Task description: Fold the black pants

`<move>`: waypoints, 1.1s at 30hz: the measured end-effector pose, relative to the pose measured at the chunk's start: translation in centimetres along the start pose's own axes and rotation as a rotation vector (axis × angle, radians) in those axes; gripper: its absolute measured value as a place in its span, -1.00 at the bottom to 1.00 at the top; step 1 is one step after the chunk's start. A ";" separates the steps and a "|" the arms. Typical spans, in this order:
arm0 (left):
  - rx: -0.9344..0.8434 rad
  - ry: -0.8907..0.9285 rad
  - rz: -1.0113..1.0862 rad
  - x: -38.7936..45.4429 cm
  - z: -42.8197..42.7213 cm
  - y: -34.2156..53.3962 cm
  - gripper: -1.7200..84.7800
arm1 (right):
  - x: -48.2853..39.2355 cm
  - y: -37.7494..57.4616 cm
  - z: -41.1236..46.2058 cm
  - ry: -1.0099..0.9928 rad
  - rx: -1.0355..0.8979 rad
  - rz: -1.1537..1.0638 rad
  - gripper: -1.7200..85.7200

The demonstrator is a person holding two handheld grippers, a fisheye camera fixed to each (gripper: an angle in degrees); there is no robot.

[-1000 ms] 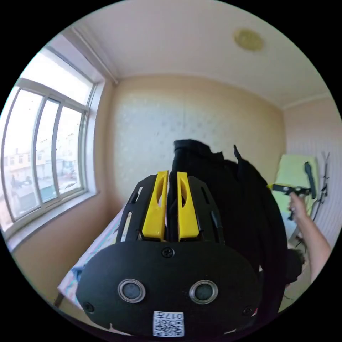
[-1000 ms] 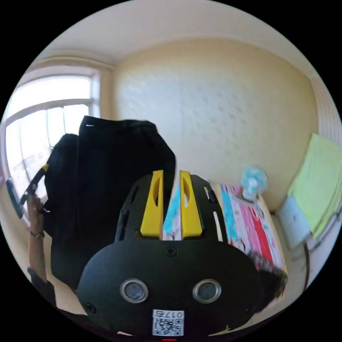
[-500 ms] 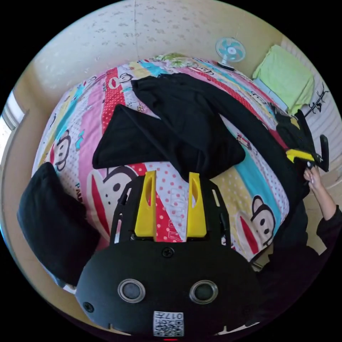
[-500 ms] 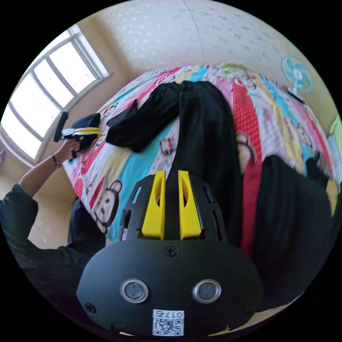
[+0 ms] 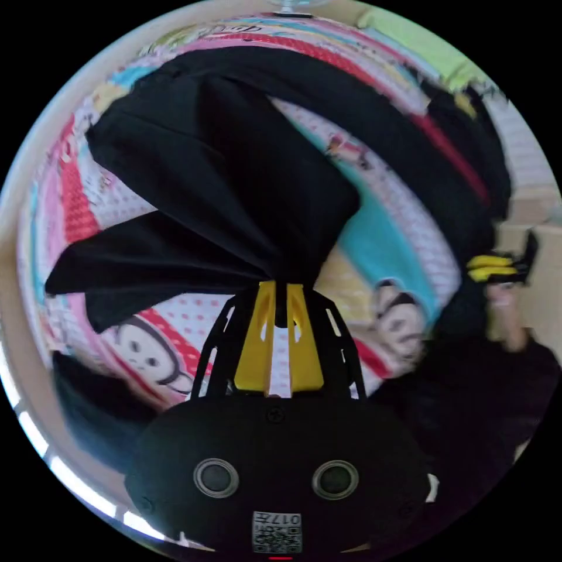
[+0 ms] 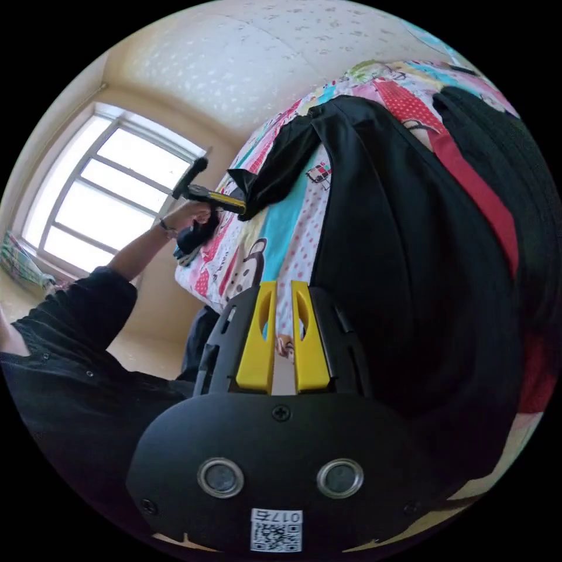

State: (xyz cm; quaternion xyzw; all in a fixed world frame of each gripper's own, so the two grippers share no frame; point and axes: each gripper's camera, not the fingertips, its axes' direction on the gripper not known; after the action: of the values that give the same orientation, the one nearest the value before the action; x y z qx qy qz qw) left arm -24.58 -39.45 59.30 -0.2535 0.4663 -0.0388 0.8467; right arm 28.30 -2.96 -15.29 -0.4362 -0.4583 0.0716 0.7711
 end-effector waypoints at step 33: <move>0.501 0.991 -0.071 -5.0 -6.8 13.0 -0.92 | -2.8 14.9 -20.6 -0.045 0.117 -0.005 -0.90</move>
State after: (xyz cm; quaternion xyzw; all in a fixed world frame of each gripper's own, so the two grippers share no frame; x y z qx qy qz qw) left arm -35.12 -29.38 54.10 -0.0116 0.7764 -0.2915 0.5587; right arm 46.90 -7.85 -32.14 -0.3875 -0.4718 0.1061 0.7849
